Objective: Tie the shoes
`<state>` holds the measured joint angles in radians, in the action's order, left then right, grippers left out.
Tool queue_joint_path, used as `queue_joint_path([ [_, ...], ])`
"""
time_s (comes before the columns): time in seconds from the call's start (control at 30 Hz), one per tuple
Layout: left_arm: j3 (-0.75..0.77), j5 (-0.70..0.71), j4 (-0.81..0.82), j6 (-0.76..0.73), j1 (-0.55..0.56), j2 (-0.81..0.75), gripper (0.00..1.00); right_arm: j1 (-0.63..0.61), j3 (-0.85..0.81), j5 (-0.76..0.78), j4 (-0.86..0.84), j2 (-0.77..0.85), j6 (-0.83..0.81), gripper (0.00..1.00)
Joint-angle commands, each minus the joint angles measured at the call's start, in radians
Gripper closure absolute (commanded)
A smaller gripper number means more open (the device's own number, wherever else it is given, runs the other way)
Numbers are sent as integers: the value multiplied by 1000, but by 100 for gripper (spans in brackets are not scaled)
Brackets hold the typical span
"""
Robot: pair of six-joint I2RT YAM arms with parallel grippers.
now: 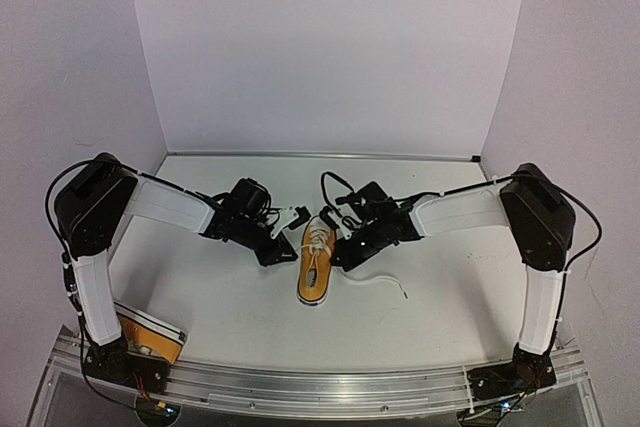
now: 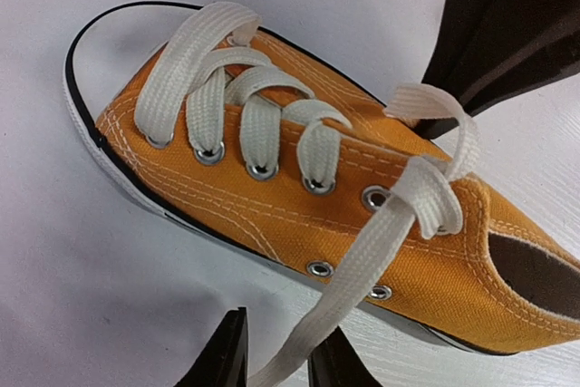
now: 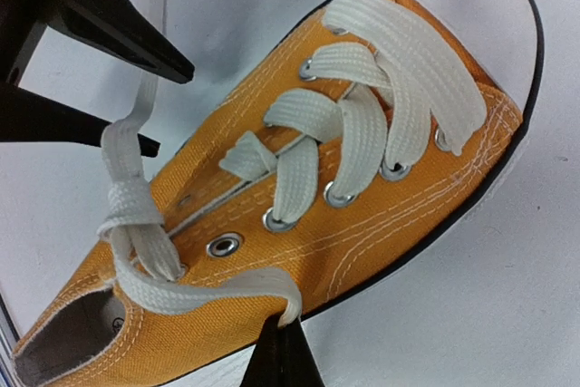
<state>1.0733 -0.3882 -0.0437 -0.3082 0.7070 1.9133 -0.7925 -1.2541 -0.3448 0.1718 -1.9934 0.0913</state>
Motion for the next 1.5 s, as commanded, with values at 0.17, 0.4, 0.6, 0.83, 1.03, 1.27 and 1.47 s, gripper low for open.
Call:
queue_joint_path([
  [0.17, -19, 130, -2, 93, -7, -89, 100, 7, 124, 156, 6, 88, 83, 100],
  [0.4, 6, 102, -70, 109, -53, -66, 100, 41, 248, 210, 21, 159, 146, 100],
  [0.6, -20, 96, -56, 87, -61, -78, 100, 66, 320, 208, 26, 189, 153, 100],
  [0.83, -52, -7, -2, 58, -52, -126, 98, 66, 290, 135, 12, 209, 126, 100],
  [1.03, -11, -19, -56, 48, -47, -110, 84, 66, 234, 36, -32, 281, 56, 71],
  [1.27, 6, -37, -45, 66, -46, -94, 75, 60, 125, -32, -39, 171, -27, 53],
  [1.47, 11, -40, -51, 60, -46, -94, 73, 55, 46, -31, -5, 63, -78, 48],
])
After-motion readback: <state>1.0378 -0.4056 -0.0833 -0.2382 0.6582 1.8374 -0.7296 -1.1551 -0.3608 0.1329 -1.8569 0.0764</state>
